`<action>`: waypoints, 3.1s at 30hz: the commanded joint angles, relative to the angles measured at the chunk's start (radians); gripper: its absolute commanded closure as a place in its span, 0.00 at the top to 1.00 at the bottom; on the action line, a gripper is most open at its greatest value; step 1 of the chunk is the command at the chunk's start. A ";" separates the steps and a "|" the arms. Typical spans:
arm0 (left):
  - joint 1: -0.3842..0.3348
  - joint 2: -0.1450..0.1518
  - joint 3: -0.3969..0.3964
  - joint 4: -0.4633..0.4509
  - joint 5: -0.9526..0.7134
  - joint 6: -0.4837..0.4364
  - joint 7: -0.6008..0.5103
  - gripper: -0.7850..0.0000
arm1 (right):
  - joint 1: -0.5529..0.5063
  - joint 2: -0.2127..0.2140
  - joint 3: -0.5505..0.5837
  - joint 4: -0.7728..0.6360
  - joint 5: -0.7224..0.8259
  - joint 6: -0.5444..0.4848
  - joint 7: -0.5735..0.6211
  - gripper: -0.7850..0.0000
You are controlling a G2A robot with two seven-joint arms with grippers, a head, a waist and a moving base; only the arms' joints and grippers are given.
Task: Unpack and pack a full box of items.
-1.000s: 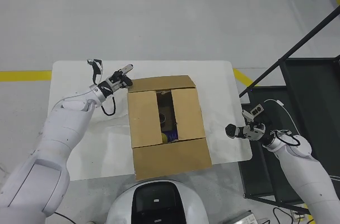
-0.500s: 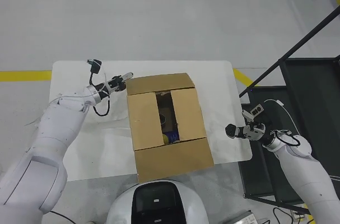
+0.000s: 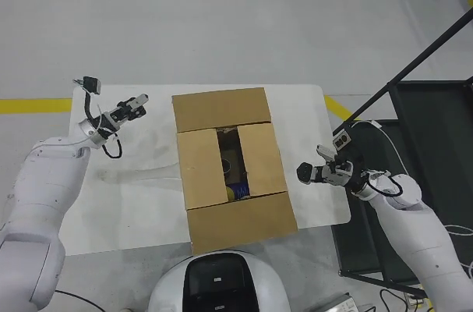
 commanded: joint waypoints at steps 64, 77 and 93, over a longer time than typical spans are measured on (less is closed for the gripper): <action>0.305 0.262 -0.081 -0.661 -0.264 0.517 -0.515 1.00 | 0.394 -0.155 -0.549 0.010 -0.549 0.127 -0.269 1.00; 0.310 0.256 -0.111 -0.605 -0.296 0.409 -0.406 1.00 | 0.466 -0.208 -0.649 -0.038 -0.481 0.115 -0.212 1.00; 0.449 0.295 -0.308 -0.890 -0.330 0.410 -0.344 1.00 | 0.625 -0.370 -0.928 0.038 -0.457 0.040 -0.284 1.00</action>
